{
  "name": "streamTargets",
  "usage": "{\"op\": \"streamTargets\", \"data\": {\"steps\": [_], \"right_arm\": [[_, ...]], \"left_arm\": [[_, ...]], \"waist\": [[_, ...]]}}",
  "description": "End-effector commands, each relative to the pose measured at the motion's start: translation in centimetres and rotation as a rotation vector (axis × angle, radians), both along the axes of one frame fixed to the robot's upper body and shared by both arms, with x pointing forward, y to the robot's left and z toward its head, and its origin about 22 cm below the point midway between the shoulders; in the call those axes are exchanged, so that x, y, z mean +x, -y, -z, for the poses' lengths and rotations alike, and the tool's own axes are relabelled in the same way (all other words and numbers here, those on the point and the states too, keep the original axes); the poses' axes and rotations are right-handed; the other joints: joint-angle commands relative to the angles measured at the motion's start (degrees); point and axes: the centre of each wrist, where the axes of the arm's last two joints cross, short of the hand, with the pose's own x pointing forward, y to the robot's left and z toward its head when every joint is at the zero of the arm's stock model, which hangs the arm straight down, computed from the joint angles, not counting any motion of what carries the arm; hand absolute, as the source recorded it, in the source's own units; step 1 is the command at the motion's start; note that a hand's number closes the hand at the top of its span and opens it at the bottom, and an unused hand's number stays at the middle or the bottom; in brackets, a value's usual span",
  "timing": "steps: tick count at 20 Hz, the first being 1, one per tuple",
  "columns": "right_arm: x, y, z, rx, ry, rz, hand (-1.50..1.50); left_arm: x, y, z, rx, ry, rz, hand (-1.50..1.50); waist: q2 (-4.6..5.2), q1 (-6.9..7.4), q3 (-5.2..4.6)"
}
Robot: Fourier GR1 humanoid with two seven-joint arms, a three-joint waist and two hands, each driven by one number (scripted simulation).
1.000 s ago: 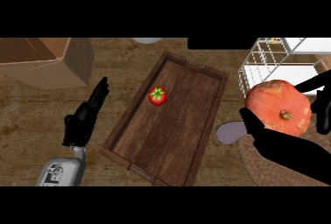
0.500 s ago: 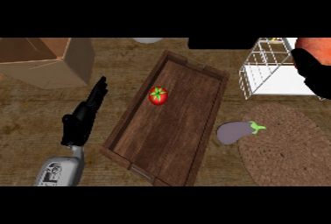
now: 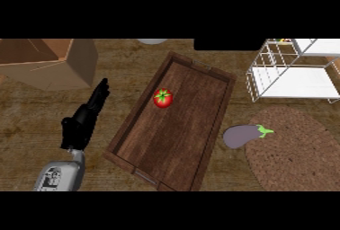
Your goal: Pick the squash from the placemat and place it in the tiered shelf
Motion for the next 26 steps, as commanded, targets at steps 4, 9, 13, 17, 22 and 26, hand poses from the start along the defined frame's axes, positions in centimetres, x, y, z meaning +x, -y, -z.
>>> {"op": "streamTargets", "data": {"steps": [4,9,13,17,22,26], "right_arm": [[1.9,2.8,1.7,-0.127,0.008,0.045,1.50],[5.8,2.1,1.6,-0.152,0.016,0.088,1.50],[7.3,3.8,3.7,-0.290,0.053,0.044,1.50],[9.1,4.6,3.9,-0.215,0.067,0.061,1.50],[10.9,5.7,4.8,0.058,0.225,-0.032,1.50],[12.4,7.5,6.3,0.058,0.219,-0.053,1.50]], "left_arm": [[-1.4,0.0,1.2,-0.015,-0.003,0.010,0.00],[-0.5,0.4,1.4,-0.001,0.012,-0.003,0.00],[0.5,1.2,0.9,-0.017,0.005,0.000,0.00],[-0.3,0.2,-0.2,-0.009,0.017,0.017,0.00],[0.5,2.1,0.1,-0.023,0.009,0.014,0.00],[1.1,-0.6,-0.7,-0.015,-0.002,0.005,0.00]], "waist": [[0.03,-0.07,0.01],[0.13,0.28,-0.01],[0.30,0.16,0.01],[0.07,0.31,0.01],[0.34,0.72,0.08],[0.26,0.53,0.03]]}}
